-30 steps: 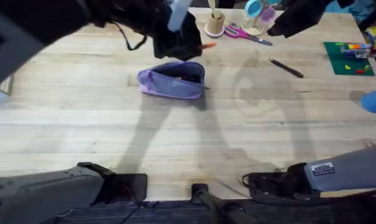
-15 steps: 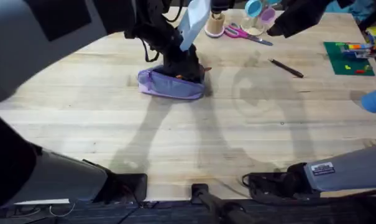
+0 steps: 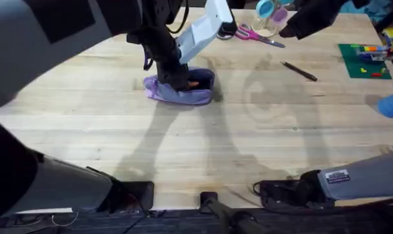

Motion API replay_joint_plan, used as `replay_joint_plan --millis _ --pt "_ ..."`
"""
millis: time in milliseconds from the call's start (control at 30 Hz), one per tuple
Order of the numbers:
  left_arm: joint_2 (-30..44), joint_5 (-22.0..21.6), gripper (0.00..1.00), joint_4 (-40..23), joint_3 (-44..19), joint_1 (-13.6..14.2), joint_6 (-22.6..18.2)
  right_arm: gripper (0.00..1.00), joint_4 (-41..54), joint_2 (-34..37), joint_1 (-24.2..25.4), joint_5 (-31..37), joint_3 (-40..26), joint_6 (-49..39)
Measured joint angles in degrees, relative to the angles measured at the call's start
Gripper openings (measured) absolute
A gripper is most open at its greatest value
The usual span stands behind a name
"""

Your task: Unzip the bag, pick up the pens from the table one at a time and place them inside, then zip the bag closed.

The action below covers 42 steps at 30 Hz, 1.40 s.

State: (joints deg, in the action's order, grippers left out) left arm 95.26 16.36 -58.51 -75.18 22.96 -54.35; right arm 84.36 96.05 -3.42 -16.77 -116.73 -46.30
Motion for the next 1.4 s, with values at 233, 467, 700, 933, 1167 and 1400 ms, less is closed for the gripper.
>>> replay_joint_plan --millis 233,467,700,933,1167,1400 --pt "0.02 -2.25 0.323 1.06 0.00 0.00 0.02 0.996 0.02 0.01 0.00 -0.01 0.00 0.00" --pt "0.02 -3.21 0.991 3.41 0.00 -0.02 0.37 0.996 0.00 0.00 0.00 -0.01 0.00 0.00" --pt "0.02 -3.36 0.992 3.42 0.00 0.00 0.35 0.996 0.00 0.00 0.00 0.01 0.00 0.00" --pt "-0.02 -3.34 0.992 3.27 0.00 0.00 0.35 0.996 0.09 0.00 0.00 0.01 0.00 0.00" --pt "-2.13 -3.30 0.992 4.75 0.00 -0.73 0.56 0.995 0.42 0.00 0.00 0.01 0.00 0.00" --pt "-9.16 -3.34 0.992 6.98 0.00 -4.59 1.92 0.996 0.43 0.00 2.27 0.97 0.00 -0.01"
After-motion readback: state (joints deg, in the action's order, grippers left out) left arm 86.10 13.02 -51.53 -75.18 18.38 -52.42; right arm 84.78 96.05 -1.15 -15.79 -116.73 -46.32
